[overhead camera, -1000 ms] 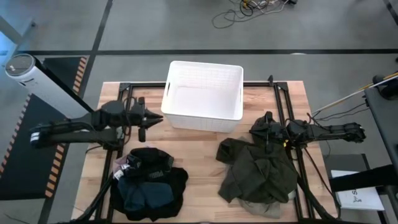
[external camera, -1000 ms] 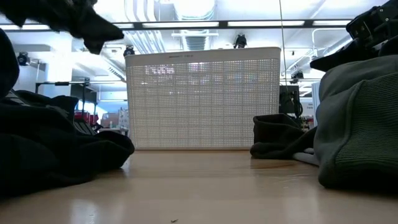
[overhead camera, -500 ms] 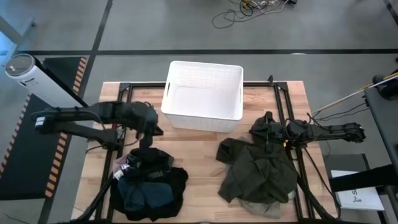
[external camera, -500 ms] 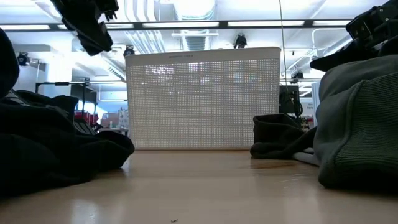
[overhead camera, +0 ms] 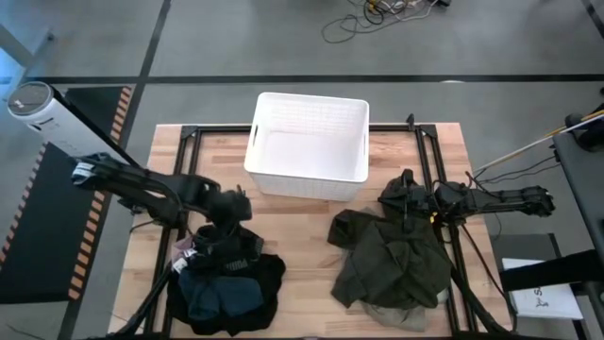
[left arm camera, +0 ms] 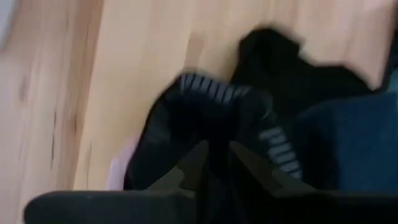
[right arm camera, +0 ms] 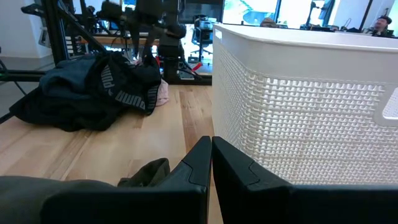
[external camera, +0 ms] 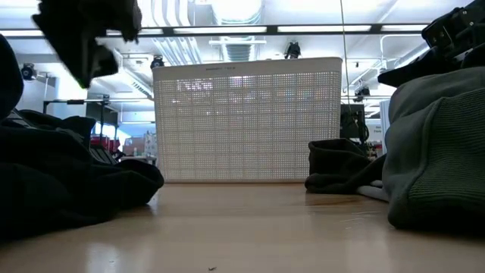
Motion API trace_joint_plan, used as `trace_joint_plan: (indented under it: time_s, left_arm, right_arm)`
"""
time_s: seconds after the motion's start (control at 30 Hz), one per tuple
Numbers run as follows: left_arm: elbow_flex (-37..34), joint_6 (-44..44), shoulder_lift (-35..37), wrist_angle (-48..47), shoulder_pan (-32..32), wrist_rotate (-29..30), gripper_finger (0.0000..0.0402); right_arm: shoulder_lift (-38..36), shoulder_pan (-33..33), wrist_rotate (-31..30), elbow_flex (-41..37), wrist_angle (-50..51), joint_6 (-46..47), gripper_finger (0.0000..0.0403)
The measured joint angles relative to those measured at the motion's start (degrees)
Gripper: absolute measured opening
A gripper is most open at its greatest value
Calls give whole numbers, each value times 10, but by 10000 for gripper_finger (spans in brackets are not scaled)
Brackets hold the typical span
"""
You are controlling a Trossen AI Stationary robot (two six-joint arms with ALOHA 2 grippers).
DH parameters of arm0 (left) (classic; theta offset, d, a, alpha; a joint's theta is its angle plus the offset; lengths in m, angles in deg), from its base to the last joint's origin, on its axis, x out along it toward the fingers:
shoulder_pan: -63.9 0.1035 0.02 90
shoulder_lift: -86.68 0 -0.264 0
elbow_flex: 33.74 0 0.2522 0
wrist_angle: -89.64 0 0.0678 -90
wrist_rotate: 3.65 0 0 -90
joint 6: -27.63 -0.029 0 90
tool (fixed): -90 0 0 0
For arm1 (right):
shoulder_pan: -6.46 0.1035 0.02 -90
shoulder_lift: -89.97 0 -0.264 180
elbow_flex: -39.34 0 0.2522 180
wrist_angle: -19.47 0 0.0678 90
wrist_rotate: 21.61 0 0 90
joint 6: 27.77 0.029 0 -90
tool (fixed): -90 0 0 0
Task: Sort clothes
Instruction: Put the black underwear into the laundry bin
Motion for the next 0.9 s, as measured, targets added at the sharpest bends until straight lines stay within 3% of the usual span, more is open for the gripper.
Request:
trace_joint_plan:
  time_s: [0.6,0.77,0.9]
  left_arm:
    - [-2,79,-125,-32,-26,2,224]
    - [-2,92,-163,-31,-26,1,236]
    - [-2,108,-195,-34,-26,-3,218]
  right_arm:
    - [0,0,0,0,0,0,0]
    - [0,0,0,0,0,0,0]
    - [0,0,0,0,0,0,0]
